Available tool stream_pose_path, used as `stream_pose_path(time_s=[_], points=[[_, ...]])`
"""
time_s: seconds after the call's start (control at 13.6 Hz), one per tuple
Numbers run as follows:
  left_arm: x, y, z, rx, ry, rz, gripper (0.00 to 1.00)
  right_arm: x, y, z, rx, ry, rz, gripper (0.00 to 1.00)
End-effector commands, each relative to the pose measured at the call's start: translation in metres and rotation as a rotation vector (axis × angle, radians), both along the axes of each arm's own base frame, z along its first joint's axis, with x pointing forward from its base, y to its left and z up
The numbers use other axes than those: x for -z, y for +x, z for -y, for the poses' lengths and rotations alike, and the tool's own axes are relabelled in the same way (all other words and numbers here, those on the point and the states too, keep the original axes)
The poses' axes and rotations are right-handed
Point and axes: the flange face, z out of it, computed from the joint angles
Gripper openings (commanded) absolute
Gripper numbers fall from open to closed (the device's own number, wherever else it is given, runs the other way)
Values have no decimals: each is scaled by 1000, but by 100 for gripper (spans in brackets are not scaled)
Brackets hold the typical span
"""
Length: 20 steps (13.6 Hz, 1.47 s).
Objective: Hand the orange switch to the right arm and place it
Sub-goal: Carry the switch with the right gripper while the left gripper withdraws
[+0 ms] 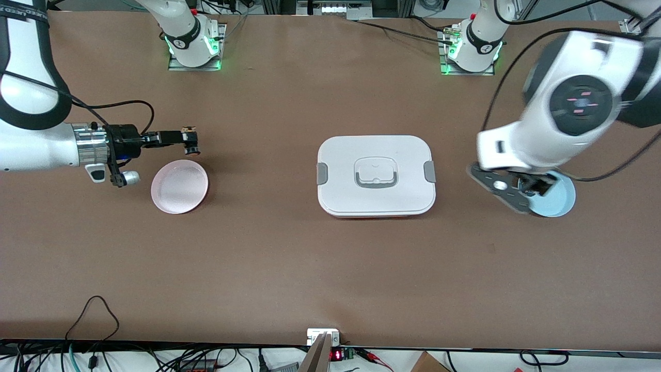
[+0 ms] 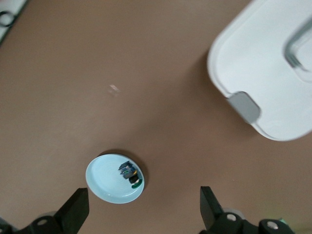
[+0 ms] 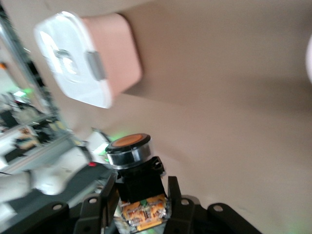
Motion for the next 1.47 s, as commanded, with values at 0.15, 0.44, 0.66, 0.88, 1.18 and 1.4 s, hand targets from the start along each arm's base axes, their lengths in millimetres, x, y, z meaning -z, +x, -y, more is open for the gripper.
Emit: stream_pose_path(time_s=[0.15, 0.44, 0.66, 0.88, 1.18, 1.4], points=[[-31, 12, -30, -588, -42, 209, 100, 11, 0, 31, -294, -186, 185, 0], [-41, -34, -86, -653, -225, 141, 100, 29, 9, 46, -651, -282, 393, 0], [-51, -88, -93, -497, -153, 256, 100, 48, 6, 50, -881, -291, 476, 0], [-49, -89, -92, -507, -145, 226, 100, 58, 11, 50, -1042, -307, 569, 0], [-46, -79, -95, -535, -189, 210, 100, 85, 7, 49, -1159, -287, 675, 0], [-50, -78, -92, -527, -188, 220, 100, 109, -2, 48, -1195, -293, 723, 0]])
